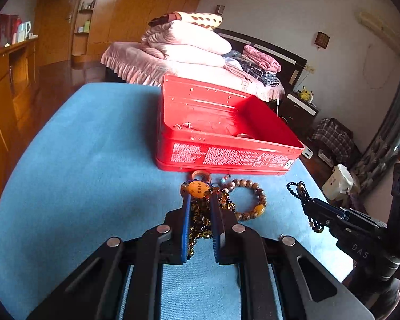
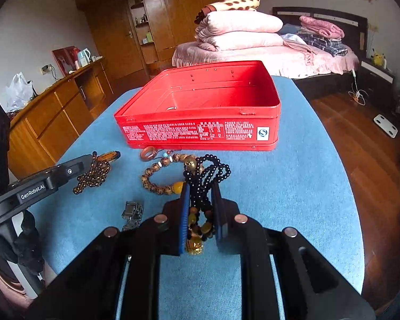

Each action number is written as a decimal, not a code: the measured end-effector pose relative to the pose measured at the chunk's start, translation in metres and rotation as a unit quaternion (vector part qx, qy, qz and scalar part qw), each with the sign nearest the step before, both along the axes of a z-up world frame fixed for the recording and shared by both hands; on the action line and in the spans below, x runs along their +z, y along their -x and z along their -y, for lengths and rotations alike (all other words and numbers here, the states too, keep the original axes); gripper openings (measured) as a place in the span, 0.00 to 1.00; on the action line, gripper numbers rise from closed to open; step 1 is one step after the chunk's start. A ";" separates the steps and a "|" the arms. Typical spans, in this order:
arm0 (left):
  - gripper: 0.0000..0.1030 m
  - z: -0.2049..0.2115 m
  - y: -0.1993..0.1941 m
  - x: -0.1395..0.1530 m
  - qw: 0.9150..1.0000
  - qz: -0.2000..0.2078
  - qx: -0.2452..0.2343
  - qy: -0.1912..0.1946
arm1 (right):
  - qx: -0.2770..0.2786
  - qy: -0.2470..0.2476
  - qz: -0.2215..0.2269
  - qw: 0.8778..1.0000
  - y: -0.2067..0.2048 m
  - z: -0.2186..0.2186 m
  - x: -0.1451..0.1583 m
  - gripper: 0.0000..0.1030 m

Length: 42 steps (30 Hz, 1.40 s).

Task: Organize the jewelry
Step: 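Carry both necklaces over the red tin and open both tools to drop them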

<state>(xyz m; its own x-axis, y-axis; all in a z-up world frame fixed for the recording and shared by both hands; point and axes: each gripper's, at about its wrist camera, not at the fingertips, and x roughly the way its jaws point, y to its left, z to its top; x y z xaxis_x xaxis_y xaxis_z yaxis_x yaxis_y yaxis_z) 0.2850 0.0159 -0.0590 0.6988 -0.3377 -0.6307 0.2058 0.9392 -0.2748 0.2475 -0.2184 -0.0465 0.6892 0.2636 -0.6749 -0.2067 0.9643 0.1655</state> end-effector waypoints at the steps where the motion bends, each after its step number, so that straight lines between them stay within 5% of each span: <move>1: 0.13 0.001 -0.001 0.002 1.000 0.003 -0.001 0.000 | 0.001 0.001 0.004 1.000 -0.002 0.000 0.004 0.15; 18: 0.13 0.029 -0.074 0.062 0.998 0.056 -0.001 -0.003 | 0.009 0.003 0.031 0.999 -0.082 -0.003 0.057 0.15; 37: 0.13 0.052 -0.177 0.019 0.999 -0.012 0.016 -0.037 | -0.011 0.010 -0.033 0.999 -0.187 -0.002 0.024 0.15; 41: 0.15 0.051 -0.184 0.012 0.999 -0.020 0.013 -0.041 | -0.014 0.011 -0.036 0.999 -0.193 -0.001 0.020 0.19; 42: 0.22 0.050 -0.184 0.011 0.999 -0.017 0.017 -0.043 | -0.018 0.013 -0.035 0.999 -0.194 0.000 0.021 0.24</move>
<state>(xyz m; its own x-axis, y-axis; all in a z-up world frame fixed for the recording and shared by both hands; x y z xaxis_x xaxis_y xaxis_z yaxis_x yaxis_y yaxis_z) 0.4692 -0.0341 -0.0479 0.6863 -0.2586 -0.6798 0.1661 0.9657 -0.1997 0.4418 -0.2181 -0.0259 0.6487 0.2224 -0.7279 -0.1615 0.9748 0.1539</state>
